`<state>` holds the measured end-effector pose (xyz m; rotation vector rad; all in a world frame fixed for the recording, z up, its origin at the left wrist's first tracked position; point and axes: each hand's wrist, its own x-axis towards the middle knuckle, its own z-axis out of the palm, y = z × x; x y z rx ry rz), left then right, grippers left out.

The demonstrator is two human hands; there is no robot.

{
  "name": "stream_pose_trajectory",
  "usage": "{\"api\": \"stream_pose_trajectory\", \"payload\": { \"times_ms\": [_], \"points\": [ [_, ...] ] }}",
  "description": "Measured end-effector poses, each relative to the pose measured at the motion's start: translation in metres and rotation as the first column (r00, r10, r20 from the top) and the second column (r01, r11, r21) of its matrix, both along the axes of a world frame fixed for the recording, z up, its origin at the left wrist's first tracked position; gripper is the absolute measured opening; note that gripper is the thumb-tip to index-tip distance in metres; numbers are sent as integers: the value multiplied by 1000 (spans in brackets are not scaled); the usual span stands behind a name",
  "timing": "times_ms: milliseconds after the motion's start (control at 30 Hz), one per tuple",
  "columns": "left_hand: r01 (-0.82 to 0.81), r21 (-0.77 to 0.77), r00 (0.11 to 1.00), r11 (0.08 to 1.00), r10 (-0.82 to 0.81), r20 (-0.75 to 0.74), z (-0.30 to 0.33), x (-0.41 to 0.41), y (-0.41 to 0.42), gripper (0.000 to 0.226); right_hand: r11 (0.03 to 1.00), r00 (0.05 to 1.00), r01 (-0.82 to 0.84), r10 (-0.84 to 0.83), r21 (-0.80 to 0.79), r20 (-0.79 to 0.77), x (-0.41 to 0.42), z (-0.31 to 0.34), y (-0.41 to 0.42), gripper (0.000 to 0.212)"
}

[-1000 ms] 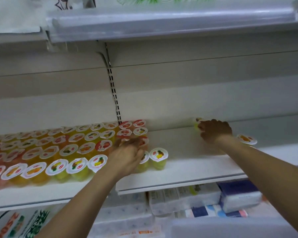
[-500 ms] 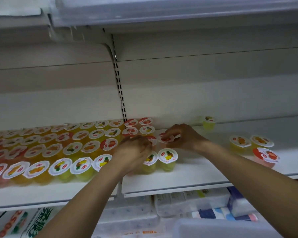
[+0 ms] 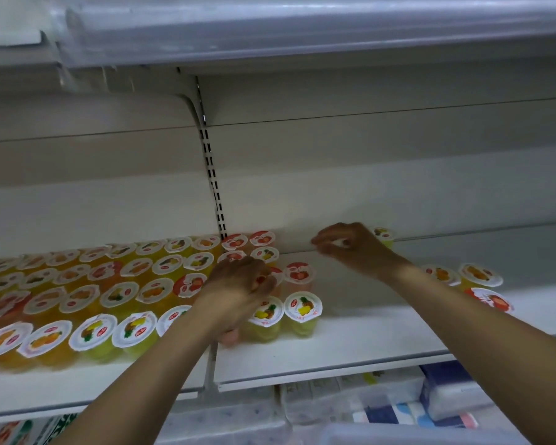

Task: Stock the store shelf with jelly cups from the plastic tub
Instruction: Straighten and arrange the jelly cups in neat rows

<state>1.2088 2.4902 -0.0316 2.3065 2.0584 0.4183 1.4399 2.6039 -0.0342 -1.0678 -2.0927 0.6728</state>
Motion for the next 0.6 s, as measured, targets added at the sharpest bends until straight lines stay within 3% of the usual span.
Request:
{"api": "stream_pose_trajectory", "payload": {
  "times_ms": [67, 100, 167, 233, 300, 433, 600],
  "points": [
    [-19, -19, 1000, 1000, 19, -4, 5, -3, 9, 39, 940, 952, 292, -304, 175, 41, 24, -1, 31, 21],
    [-34, -38, 999, 999, 33, -14, 8, -5, 13, 41, 903, 899, 389, -415, 180, 139, 36, -3, 46, 29],
    [-44, -65, 999, 997, 43, -23, 12, -6, 23, 43, 881, 808, 468, -455, 60, 374, 54, -4, 69, 47],
    [-27, -78, 999, 997, 24, -41, 14, -6, 31, 44, 892, 794, 452, -388, -27, 469, 62, -8, 84, 53],
    [-18, -97, 999, 995, 14, -42, 14, -5, 35, 43, 908, 811, 418, -369, -8, 455, 60, -9, 87, 44],
    [-2, -81, 1000, 997, 2, 4, 8, -9, 47, 39, 958, 920, 282, -259, -40, 293, 35, -6, 74, 18],
    [7, -48, 1000, 999, -8, -6, 7, -8, 50, 36, 990, 984, -27, 52, -142, 171, -17, -5, 54, 24]
  ]
}}
